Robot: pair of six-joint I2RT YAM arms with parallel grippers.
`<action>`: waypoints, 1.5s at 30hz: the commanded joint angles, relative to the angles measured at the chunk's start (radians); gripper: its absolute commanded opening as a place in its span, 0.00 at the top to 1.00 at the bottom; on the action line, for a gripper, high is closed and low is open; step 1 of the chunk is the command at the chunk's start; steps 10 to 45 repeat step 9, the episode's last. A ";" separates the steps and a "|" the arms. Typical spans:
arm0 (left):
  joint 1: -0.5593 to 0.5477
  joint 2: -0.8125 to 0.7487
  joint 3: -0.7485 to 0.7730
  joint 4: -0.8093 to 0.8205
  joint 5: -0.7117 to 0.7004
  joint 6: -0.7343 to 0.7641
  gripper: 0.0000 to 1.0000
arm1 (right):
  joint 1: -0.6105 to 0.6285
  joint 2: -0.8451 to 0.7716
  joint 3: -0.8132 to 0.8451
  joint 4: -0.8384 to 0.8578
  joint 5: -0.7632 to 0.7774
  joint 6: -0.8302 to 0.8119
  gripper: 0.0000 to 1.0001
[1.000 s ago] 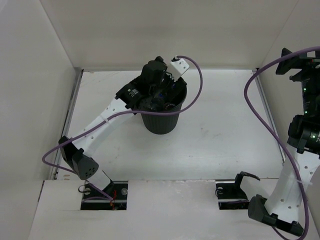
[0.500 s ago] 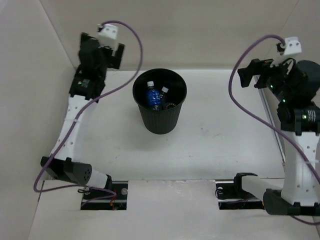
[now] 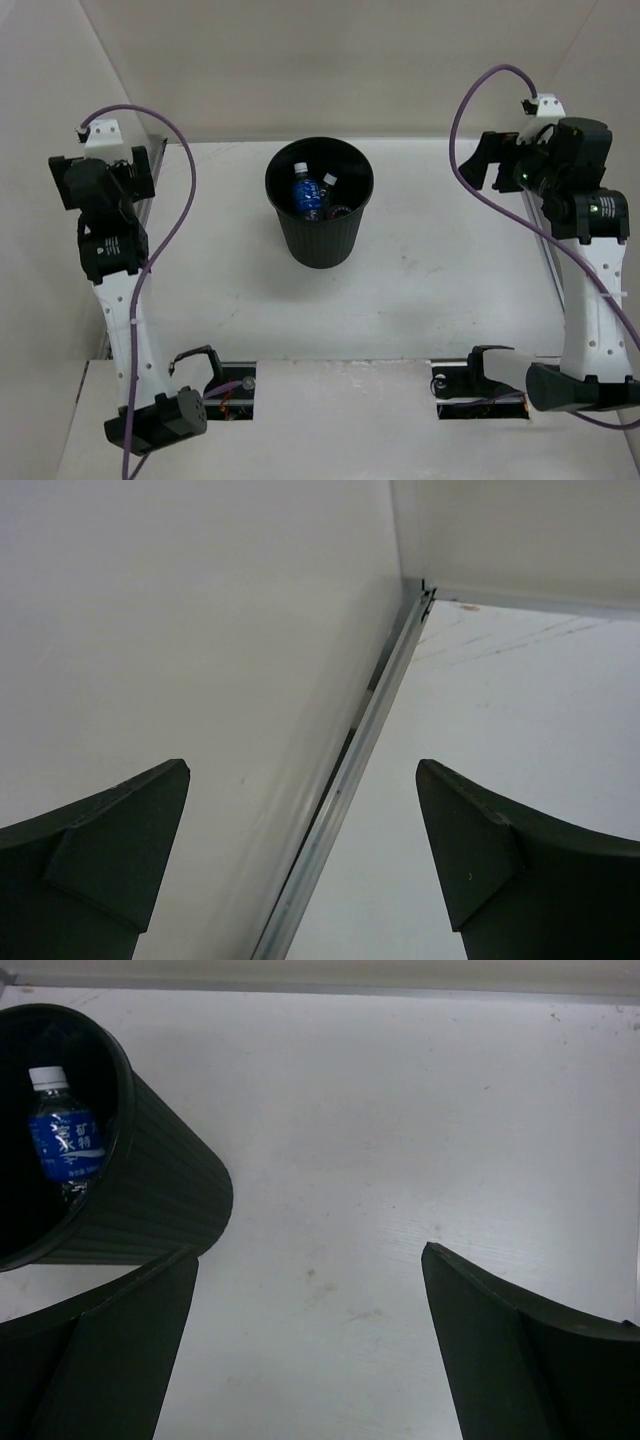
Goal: Put the plastic bottles in the bin
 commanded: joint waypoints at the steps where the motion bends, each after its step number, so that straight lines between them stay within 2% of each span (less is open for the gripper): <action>1: 0.065 -0.069 -0.037 -0.002 0.083 -0.050 0.00 | -0.004 -0.055 -0.021 0.069 -0.010 0.034 0.00; 9: 0.182 -0.152 -0.163 -0.015 0.165 -0.091 0.00 | -0.021 -0.084 -0.076 0.078 -0.039 0.007 0.00; 45: 0.182 -0.152 -0.163 -0.015 0.165 -0.091 0.00 | -0.021 -0.084 -0.076 0.078 -0.039 0.007 0.00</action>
